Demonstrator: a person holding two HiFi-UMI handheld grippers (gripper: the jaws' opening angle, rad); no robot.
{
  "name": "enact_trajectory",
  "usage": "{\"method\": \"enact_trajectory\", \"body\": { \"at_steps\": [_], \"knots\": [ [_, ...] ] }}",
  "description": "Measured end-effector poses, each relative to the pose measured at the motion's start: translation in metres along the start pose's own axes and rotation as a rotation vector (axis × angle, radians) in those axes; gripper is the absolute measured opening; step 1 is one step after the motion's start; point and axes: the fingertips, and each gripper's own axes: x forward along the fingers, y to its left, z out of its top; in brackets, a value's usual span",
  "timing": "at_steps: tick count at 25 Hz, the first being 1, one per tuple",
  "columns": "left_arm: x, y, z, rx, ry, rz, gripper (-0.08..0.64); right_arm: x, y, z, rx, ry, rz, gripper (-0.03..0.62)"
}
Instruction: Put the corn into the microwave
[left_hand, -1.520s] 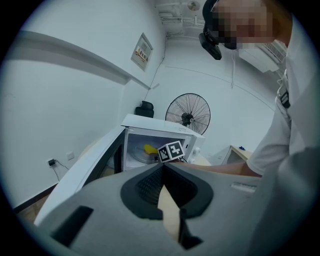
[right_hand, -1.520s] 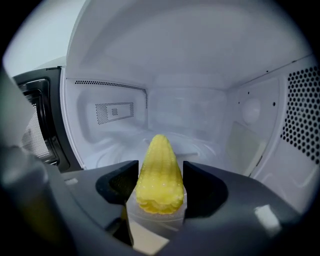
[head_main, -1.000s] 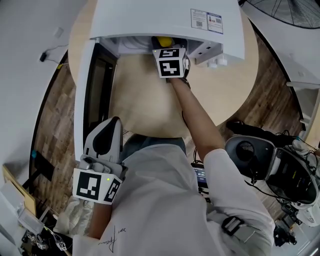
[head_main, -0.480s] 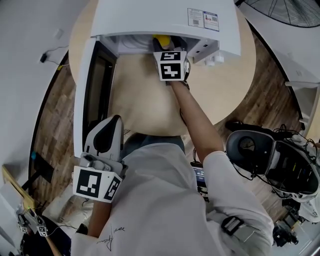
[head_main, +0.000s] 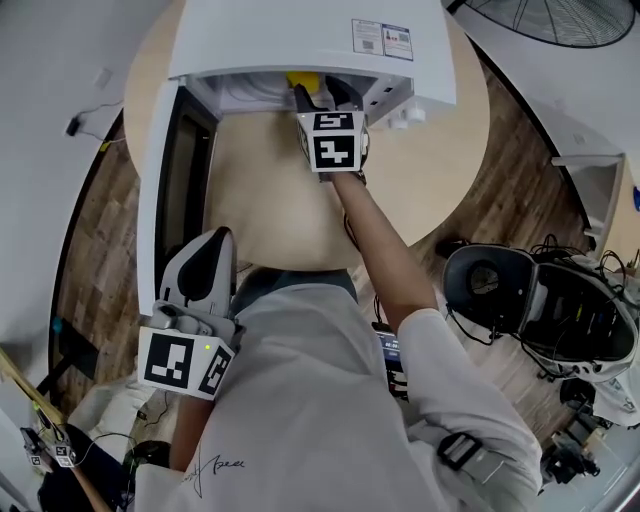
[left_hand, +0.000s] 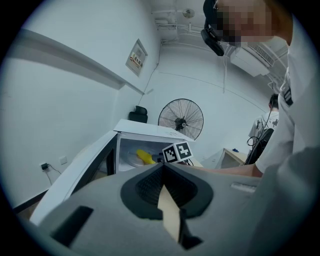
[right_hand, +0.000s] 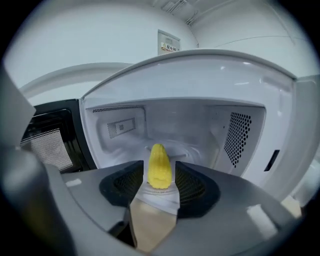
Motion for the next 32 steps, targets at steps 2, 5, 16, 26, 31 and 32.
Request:
{"method": "enact_trajectory", "body": {
  "at_steps": [2,5,16,26,31,32],
  "knots": [
    [-0.003,0.0,0.0,0.019,0.001,0.001,-0.008,-0.006,0.001,0.001,0.007,0.0,0.002,0.206],
    [-0.005,0.001,0.0,0.032,0.0,0.0,-0.008,-0.014,0.004,0.001,0.027,0.0,0.011,0.198],
    [-0.006,0.002,-0.001,0.021,-0.025,-0.03,-0.008,-0.05,0.01,-0.001,0.068,-0.001,0.025,0.158],
    [-0.009,0.001,0.0,0.016,-0.049,-0.046,-0.008,-0.093,0.013,0.001,0.11,-0.01,0.048,0.11],
    [-0.008,-0.004,-0.001,0.017,-0.057,-0.058,-0.008,-0.115,0.01,-0.005,0.135,-0.008,0.043,0.094],
    [-0.007,-0.004,-0.001,0.017,-0.057,-0.06,-0.008,-0.118,0.009,-0.007,0.14,-0.005,0.042,0.09]
  ]
}}
